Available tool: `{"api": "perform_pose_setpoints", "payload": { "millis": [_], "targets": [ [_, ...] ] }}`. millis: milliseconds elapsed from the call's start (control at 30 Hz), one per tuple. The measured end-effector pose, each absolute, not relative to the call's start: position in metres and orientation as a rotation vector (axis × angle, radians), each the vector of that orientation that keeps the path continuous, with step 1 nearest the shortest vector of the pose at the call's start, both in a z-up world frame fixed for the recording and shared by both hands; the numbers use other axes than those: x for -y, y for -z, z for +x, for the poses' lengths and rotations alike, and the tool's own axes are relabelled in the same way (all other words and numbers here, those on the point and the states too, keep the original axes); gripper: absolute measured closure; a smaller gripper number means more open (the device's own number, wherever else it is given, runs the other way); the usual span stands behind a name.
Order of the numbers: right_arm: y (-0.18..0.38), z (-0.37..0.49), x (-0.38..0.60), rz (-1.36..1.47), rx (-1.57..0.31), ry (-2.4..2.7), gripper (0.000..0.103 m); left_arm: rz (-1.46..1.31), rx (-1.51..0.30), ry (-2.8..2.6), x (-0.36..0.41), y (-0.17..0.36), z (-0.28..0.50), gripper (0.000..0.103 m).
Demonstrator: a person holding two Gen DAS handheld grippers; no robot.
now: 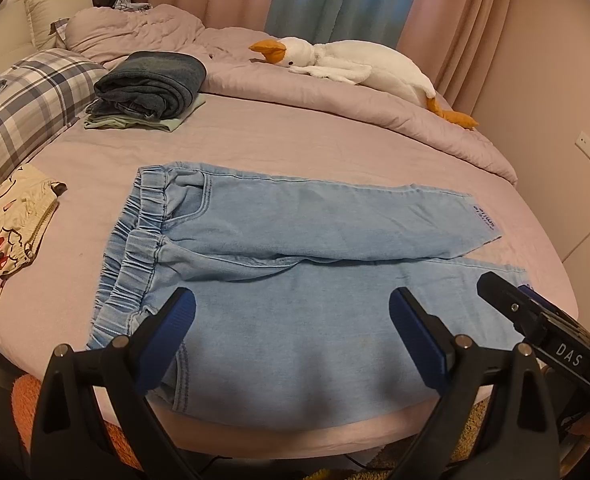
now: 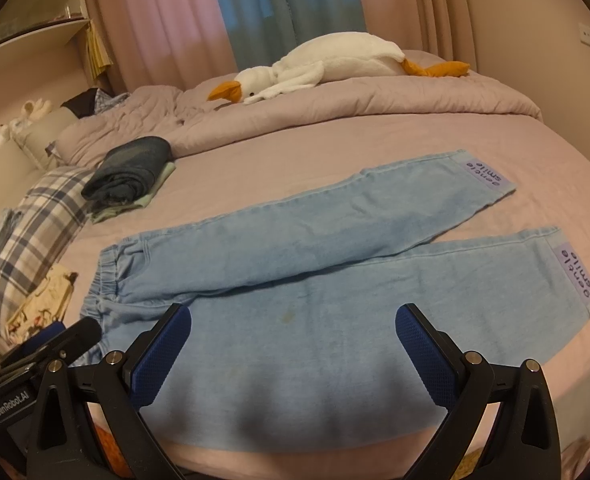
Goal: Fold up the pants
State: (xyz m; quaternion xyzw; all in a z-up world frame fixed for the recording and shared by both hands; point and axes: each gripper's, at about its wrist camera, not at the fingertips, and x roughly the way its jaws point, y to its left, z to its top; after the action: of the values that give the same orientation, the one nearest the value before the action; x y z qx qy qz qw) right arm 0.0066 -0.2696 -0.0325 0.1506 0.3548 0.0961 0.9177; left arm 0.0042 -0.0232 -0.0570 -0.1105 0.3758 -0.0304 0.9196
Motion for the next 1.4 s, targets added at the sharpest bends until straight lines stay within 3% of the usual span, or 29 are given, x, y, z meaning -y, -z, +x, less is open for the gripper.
{"api": "perform_pose_setpoints", "payload": {
  "millis": [900, 1067, 1233, 1400],
  "targets": [
    [0.033, 0.008, 0.276, 0.331, -0.737, -0.185, 0.001, -0.233, -0.783, 0.065, 0.017, 0.059, 0.010, 0.006],
    [0.036, 0.006, 0.336, 0.410, -0.725, -0.075, 0.001, -0.270, -0.779, -0.039, -0.026, 0.061, 0.014, 0.006],
    [0.076, 0.003, 0.435, 0.560, -0.797, 0.152, 0.001, -0.294, -0.873, -0.193, -0.082, 0.095, 0.026, 0.006],
    [0.117, -0.010, 0.516, 0.674, -0.867, 0.376, 0.011, -0.411, -0.982, -0.202, -0.116, 0.132, 0.029, 0.007]
  ]
}}
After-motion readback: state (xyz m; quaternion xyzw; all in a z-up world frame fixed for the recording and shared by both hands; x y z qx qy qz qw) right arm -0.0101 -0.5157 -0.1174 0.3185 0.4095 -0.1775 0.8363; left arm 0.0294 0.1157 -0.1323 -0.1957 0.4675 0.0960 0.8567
